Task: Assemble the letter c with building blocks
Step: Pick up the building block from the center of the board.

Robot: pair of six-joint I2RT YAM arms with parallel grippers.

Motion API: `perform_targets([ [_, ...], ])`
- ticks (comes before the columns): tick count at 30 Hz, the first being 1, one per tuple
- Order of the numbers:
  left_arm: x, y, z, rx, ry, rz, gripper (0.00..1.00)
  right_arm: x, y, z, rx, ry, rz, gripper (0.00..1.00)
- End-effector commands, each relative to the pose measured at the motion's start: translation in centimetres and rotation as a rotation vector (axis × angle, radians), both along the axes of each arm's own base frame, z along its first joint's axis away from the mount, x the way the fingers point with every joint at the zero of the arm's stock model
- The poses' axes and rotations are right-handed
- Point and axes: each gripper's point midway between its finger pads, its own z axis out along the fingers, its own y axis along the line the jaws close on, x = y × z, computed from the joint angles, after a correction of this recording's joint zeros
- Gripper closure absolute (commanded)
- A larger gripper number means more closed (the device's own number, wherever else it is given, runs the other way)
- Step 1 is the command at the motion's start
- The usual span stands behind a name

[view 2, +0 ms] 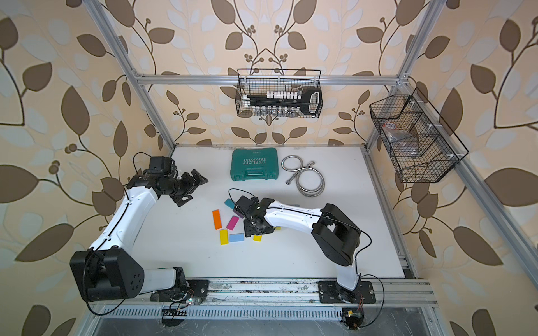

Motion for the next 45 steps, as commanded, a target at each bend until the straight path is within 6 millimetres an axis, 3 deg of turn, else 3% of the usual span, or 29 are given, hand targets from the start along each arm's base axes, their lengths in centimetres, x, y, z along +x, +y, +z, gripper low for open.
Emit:
perform_targets([
  [1, 0.5, 0.3, 1.5, 0.007, -0.052, 0.002, 0.01, 0.2, -0.9, -0.7, -0.071, -0.003, -0.030, 0.33],
  [15, 0.5, 0.1, 1.4, -0.012, -0.055, 0.002, 0.01, -0.4, -0.4, -2.7, -0.094, 0.033, -0.003, 0.40],
  [22, 0.4, 0.0, 1.4, -0.019, -0.055, 0.004, 0.01, -0.8, -0.5, -3.3, -0.093, 0.048, 0.009, 0.53],
  [27, 0.4, -0.1, 1.4, -0.025, -0.054, 0.005, 0.01, -1.1, -0.7, -3.3, -0.088, 0.053, 0.018, 0.68],
  [31, 0.3, -0.1, 1.6, -0.026, -0.057, 0.006, 0.01, -1.2, -0.2, -1.5, -0.031, 0.040, 0.044, 0.96],
  [34, 0.4, -0.1, 1.8, -0.030, -0.060, 0.003, 0.01, -0.9, -0.5, 2.0, 0.026, -0.018, 0.044, 1.00],
  [38, 0.5, -0.4, 2.2, -0.043, -0.068, -0.005, 0.01, 0.3, -4.2, 6.4, 0.051, -0.114, -0.029, 1.00],
  [41, 0.5, -0.6, 2.3, -0.057, -0.075, -0.005, 0.01, 1.1, -8.7, 6.6, 0.103, -0.115, -0.182, 1.00],
  [45, 0.5, -0.8, 2.0, -0.079, -0.068, -0.003, 0.01, 1.1, -13.1, 4.7, 0.186, -0.055, -0.421, 1.00],
])
